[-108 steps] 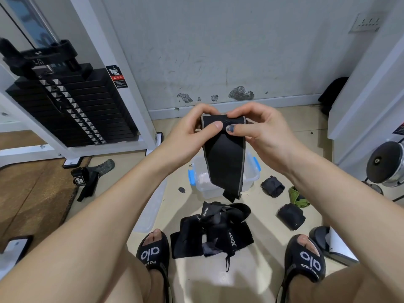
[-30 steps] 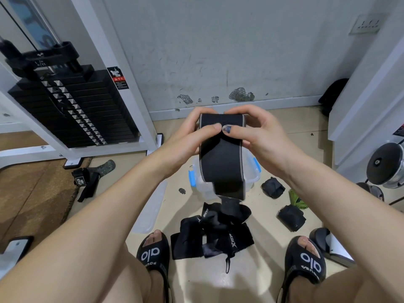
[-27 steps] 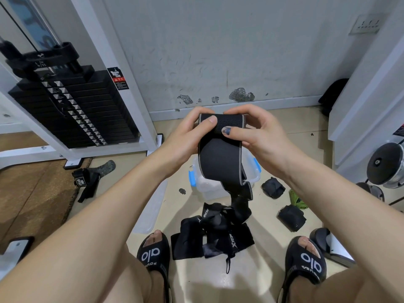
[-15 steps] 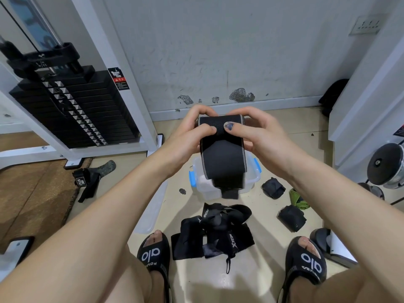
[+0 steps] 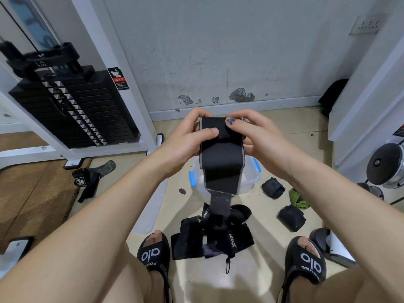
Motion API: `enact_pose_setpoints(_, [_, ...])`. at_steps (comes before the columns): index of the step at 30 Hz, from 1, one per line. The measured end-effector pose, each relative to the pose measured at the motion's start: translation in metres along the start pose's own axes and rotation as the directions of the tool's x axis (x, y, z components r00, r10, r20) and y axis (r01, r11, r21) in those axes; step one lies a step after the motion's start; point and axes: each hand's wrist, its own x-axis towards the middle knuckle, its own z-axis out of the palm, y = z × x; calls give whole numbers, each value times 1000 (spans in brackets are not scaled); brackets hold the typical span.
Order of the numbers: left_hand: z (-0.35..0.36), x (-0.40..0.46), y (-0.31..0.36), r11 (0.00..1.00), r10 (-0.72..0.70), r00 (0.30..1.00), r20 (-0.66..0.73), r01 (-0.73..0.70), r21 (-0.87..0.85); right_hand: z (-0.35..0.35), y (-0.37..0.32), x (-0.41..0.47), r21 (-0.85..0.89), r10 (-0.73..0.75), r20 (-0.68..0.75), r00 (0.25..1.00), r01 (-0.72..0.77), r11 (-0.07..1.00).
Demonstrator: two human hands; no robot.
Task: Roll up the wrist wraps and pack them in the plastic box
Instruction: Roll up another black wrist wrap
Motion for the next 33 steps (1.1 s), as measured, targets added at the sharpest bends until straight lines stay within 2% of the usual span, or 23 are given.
enact_pose_setpoints(4, [1,0,-1,1000,18,1000,1,-18,16,1,0,-1,7,-79,-13,997,79,997])
enact_pose_setpoints(9, [10,-3,2,993,-114,993,-40,115,23,0,3,-2,-110,-187,-53,981,180,977])
enact_pose_setpoints(13, [8,0,2,994,-107,991,-85,109,27,1,5,-3,-153,-244,-23,970,237,959])
enact_pose_setpoints(15, [7,0,2,995,-101,992,-73,101,2,0,5,-3,-168,-224,-17,974,218,961])
enact_pose_setpoints(19, [0,1,2,995,-59,998,-18,57,-76,0,5,-3,-110,-58,-8,998,56,992])
enact_pose_setpoints(21, [-3,0,2,996,-10,1000,5,11,-93,1,3,-5,-88,-20,9,1000,21,996])
enact_pose_setpoints(28, [-6,-1,3,997,71,997,22,-71,-15,2,0,-6,-30,-79,16,997,80,996])
enact_pose_setpoints(33, [1,-1,0,1000,-21,1000,20,21,-3,0,-1,-5,31,-115,12,993,115,993])
